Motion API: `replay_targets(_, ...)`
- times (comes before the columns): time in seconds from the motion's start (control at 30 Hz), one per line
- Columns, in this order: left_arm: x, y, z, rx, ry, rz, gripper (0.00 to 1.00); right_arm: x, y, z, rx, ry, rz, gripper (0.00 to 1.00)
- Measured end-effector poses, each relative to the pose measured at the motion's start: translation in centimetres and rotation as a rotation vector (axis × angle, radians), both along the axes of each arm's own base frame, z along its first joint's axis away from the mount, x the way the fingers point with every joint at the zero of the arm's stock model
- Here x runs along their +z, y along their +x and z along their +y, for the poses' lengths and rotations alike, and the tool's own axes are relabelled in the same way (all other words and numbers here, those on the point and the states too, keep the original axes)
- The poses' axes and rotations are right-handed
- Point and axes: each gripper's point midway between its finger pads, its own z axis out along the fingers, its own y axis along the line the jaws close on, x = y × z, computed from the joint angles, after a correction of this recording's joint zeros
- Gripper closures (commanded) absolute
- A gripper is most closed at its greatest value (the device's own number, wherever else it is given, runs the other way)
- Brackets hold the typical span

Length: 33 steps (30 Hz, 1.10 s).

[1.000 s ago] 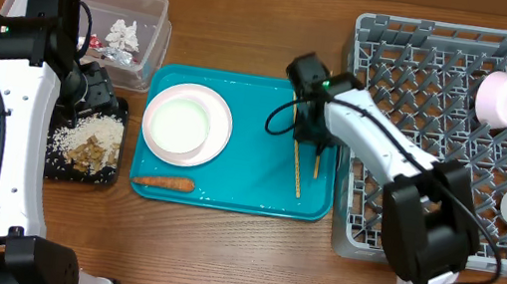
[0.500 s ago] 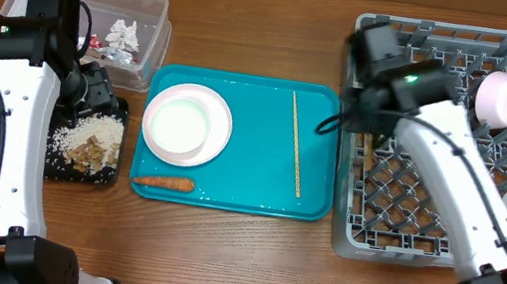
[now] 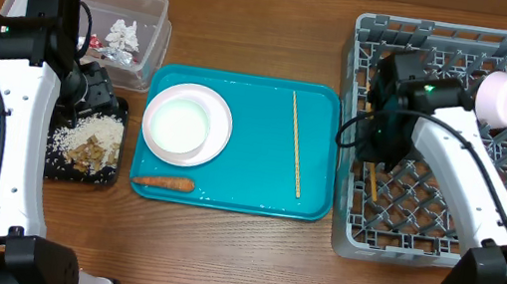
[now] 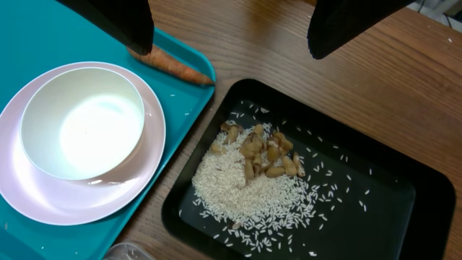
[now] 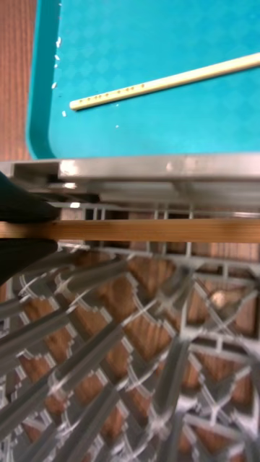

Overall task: Sort waste into correct bins and load items into the dishwasher
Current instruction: 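Place the chopstick into the dish rack with the right gripper, then return the right gripper to grasp the second chopstick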

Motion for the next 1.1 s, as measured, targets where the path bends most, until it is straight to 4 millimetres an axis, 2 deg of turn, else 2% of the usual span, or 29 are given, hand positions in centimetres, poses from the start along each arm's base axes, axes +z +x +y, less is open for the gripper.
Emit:
replay_targets(0.2, 0.0, -0.1, 0.0, 0.0, 0.0, 0.003, 0.29, -1.7, -0.1, 0.6, 0.02, 0.014, -0.004, 0.9)
replay_targets(0.27, 0.0, -0.1, 0.0, 0.0, -0.001, 0.005, 0.29, -1.8, -0.1, 0.6, 0.02, 0.016, -0.005, 0.84)
replay_targets(0.33, 0.0, -0.1, 0.0, 0.0, -0.001, 0.005, 0.29, -1.8, 0.1, 0.7, 0.022, 0.017, -0.011, 0.7)
replay_targets(0.47, 0.0, -0.1, 0.0, 0.0, -0.001, 0.005, 0.29, -1.8, 0.1, 0.3, 0.018, 0.006, -0.012, 0.54)
replay_targets(0.57, 0.0, -0.1, 0.0, 0.0, -0.001, 0.005, 0.29, -1.7, -0.2, -0.2, 0.006, -0.016, 0.001, 0.52)
replay_targets(0.7, 0.0, -0.1, 0.0, 0.0, -0.001, 0.006, 0.29, 0.1, 0.2, -0.5, -0.014, -0.041, -0.009, 0.52)
replay_targets(0.83, 0.0, -0.2, 0.0, 0.0, -0.001, 0.007, 0.29, 4.5, 3.6, 0.5, -0.022, -0.001, -0.151, 0.52)
replay_targets(0.87, 0.0, -0.1, 0.0, 0.0, -0.001, 0.006, 0.29, 5.9, 4.6, 1.2, -0.016, 0.022, -0.202, 0.52)
replay_targets(0.93, 0.0, -0.2, 0.0, 0.0, -0.001, 0.007, 0.29, 7.4, 5.8, 2.6, 0.004, 0.061, -0.265, 0.52)
replay_targets(1.0, 0.0, -0.1, 0.0, 0.0, -0.001, 0.006, 0.29, 7.7, 5.9, 4.2, 0.036, 0.09, -0.284, 0.51)
replay_targets(1.1, 0.0, -0.2, 0.0, 0.0, -0.001, 0.007, 0.29, 7.3, 5.2, 6.5, 0.09, 0.111, -0.264, 0.51)
